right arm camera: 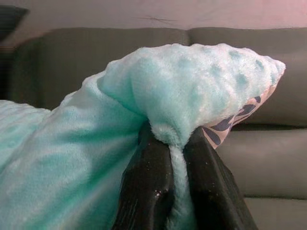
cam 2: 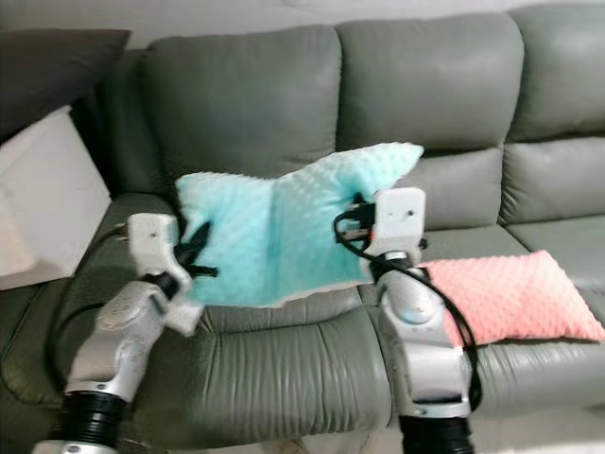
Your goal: Move the pillow to the sofa
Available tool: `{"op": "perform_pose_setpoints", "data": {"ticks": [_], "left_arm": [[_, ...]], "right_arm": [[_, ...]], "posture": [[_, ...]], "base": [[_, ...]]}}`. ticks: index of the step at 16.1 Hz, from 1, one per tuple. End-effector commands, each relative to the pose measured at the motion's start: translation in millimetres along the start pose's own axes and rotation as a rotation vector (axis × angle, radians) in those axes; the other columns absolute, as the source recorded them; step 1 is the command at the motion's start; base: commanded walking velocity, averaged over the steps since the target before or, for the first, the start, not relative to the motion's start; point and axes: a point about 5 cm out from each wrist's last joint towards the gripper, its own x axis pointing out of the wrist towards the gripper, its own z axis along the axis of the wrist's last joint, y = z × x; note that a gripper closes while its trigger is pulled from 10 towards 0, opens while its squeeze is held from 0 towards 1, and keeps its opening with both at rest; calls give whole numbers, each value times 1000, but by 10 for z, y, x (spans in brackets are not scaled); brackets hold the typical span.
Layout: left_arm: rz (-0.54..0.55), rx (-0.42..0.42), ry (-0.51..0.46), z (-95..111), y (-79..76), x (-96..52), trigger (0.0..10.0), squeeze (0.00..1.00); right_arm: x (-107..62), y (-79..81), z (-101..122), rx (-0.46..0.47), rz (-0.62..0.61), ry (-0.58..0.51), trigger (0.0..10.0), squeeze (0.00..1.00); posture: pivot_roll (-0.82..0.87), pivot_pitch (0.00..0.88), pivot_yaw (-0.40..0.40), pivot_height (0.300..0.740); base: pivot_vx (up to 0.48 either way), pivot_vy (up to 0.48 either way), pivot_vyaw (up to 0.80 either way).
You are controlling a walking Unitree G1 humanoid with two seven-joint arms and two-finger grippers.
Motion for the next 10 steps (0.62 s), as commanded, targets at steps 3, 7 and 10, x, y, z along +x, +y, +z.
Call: {"op": "perform_pose_setpoints", "data": {"ticks": [3,7,10], "left_arm": [[43,46,-1,-52,170,13,10000,0],[96,115,7,-101,321,142,10000,0],[177,128,-3,-51,412,229,10000,0]], "right_arm": [[24,-98,-130,-11,-3,25,10000,0],[88,-322,-265,-15,-55,63,10000,0],[96,-401,-363,6,-81,87,10000,0]], "posture": [[-225,14,50,740],[-227,42,53,740],[-217,89,57,740]], "base": [[0,0,0],[0,0,0],[0,0,0]]}}
